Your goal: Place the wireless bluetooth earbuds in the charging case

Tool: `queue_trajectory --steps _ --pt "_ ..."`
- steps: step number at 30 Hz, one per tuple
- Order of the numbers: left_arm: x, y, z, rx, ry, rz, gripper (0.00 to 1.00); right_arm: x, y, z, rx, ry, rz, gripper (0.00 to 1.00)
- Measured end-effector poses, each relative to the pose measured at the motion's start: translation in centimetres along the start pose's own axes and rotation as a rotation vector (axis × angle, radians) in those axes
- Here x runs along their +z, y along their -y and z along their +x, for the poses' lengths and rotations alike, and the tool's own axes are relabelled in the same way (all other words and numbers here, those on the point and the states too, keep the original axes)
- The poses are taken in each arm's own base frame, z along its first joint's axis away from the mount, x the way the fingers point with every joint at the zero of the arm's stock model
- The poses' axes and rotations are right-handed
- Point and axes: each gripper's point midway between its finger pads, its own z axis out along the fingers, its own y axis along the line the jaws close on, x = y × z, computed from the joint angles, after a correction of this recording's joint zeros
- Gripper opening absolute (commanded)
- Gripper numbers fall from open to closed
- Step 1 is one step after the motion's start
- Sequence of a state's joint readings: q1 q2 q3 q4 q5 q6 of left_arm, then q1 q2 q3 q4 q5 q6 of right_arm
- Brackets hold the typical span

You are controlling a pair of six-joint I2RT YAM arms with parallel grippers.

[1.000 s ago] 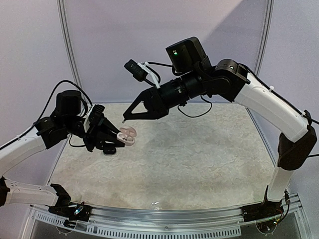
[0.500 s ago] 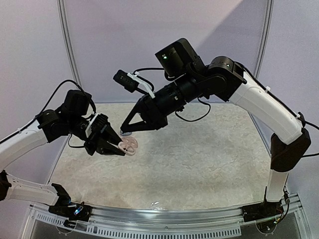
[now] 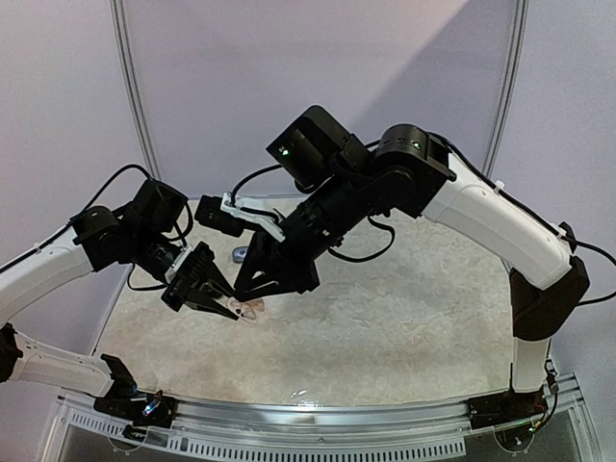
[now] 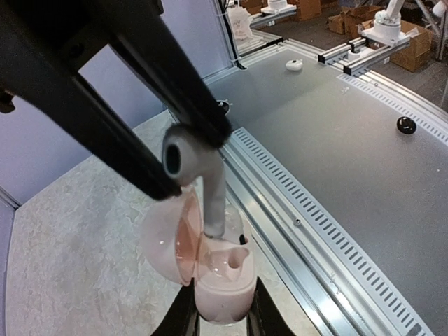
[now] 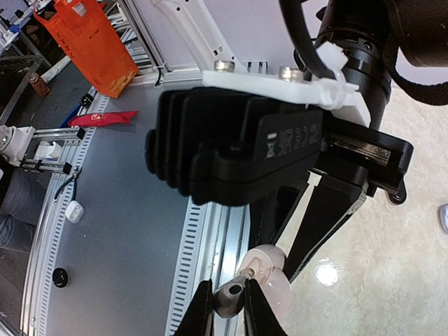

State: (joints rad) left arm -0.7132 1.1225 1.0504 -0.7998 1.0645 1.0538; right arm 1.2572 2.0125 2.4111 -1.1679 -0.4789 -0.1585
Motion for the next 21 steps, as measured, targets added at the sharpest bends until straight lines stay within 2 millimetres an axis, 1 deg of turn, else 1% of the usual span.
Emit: queue_trajectory --steps 6,13,17,21 --pt "0.0 0.0 0.3 0.011 -0.017 -0.002 0.00 0.8 0.3 0.4 -0.021 -0.018 0.011 0.00" --pt "0.1 0.1 0.5 0.016 -0.027 -0.002 0.00 1.2 -0.2 1.2 -0.021 -0.056 -0.001 0.00" --pt "0.2 0.1 0.4 0.019 -0.027 0.001 0.00 1.4 -0.4 1.4 -0.021 -0.062 -0.005 0.00" --pt "0.2 0.2 0.4 0.021 -0.028 0.003 0.00 1.6 -0.2 1.5 -0.020 -0.067 0.004 0.00"
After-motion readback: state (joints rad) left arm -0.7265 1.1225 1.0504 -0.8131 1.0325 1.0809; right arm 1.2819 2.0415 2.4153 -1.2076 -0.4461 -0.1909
